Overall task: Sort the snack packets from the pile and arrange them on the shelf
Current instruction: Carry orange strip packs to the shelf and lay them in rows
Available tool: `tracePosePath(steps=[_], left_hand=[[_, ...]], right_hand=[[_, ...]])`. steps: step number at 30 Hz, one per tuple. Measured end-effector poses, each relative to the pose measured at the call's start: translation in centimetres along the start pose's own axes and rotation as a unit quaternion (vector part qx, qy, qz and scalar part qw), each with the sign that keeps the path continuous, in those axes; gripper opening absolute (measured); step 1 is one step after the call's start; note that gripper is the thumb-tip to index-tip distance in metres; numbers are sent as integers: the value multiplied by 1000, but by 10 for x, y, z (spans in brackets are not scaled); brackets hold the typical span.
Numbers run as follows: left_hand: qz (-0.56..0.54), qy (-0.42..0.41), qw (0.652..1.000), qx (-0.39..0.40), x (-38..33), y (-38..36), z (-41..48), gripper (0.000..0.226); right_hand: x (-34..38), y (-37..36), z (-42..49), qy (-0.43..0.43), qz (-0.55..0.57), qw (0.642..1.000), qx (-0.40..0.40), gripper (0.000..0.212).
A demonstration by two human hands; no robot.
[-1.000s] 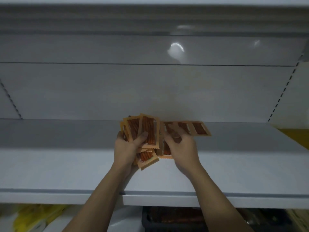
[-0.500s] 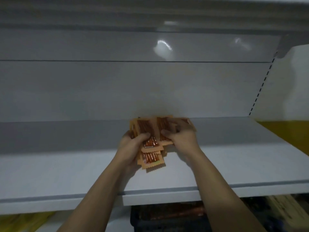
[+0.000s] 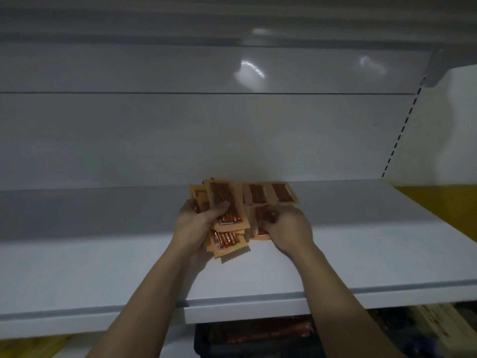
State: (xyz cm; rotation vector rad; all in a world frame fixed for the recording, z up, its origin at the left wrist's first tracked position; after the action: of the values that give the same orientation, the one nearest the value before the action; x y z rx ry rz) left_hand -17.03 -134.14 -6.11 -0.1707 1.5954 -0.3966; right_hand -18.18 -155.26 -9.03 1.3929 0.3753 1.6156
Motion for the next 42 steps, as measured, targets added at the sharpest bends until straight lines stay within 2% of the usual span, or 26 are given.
tracePosePath(steps=[2, 4, 6, 8, 10, 11, 13, 16, 18, 20, 21, 24, 29, 30, 34, 36, 38, 42], left_hand=[[-16, 9, 1000, 7, 2, -5, -3, 26], [-12, 9, 1000, 8, 5, -9, -3, 28], [3, 2, 1000, 9, 4, -11, -2, 30], [39, -13, 999, 11, 1, -14, 0, 29], [81, -25, 996, 14, 0, -19, -1, 26], [82, -24, 996, 16, 1, -22, -1, 27], [27, -3, 999, 31, 5, -30, -3, 33], [-50, 38, 994, 94, 8, -42, -6, 25], [-58, 49, 991, 114, 9, -44, -6, 26], [-61, 45, 989, 124, 10, -47, -4, 27], [-61, 43, 989, 126, 11, -48, -4, 26], [-69, 43, 989, 123, 13, -53, -3, 28], [-72, 34, 994, 71, 12, -44, 3, 28], [-66, 30, 996, 59, 11, -41, 4, 30], [-46, 18, 998, 42, 8, -36, 8, 32], [-27, 17, 999, 32, 10, -34, 8, 30], [-18, 18, 999, 24, 15, -33, 7, 34], [-30, 22, 999, 12, 19, -32, 4, 39]], right_hand=[[-3, -3, 0, 24, -56, 998, -12, 28], [3, 7, -2, 42, -39, 997, -61, 38], [11, 23, -5, 3, 128, 988, -89, 28], [22, 22, -4, -34, 312, 949, -32, 24], [35, 15, -4, -38, 402, 914, 44, 39], [39, 13, -4, -35, 408, 910, 64, 41], [42, 16, -4, -29, 402, 912, 73, 32], [34, 18, 2, -47, 429, 900, 62, 30], [26, 18, 6, -65, 446, 891, 57, 39], [22, 18, 9, -77, 454, 885, 67, 58], [20, 18, 10, -78, 453, 885, 74, 63], [18, 27, 13, -64, 428, 899, 64, 57], [-22, 65, 25, -97, 349, 928, -87, 39], [-34, 69, 27, -109, 337, 930, -97, 36], [-59, 58, 28, -135, 286, 948, -43, 36], [-59, 51, 26, -108, 187, 976, -15, 25], [-56, 49, 25, -81, 65, 995, 11, 29], [-63, 46, 22, -77, -64, 994, 38, 27]])
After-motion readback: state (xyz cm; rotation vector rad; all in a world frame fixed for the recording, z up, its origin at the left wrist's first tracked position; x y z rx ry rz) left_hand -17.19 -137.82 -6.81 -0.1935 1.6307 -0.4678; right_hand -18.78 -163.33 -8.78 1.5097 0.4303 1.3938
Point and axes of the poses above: each hand's wrist, its own z-axis towards the middle knuckle, its own y-axis out of the back of the hand, x = y × z, the point moved 7 cm from there along z, towards the middle knuckle, and after that the axes turned 1 degree about -x, right-handed, at the moved point
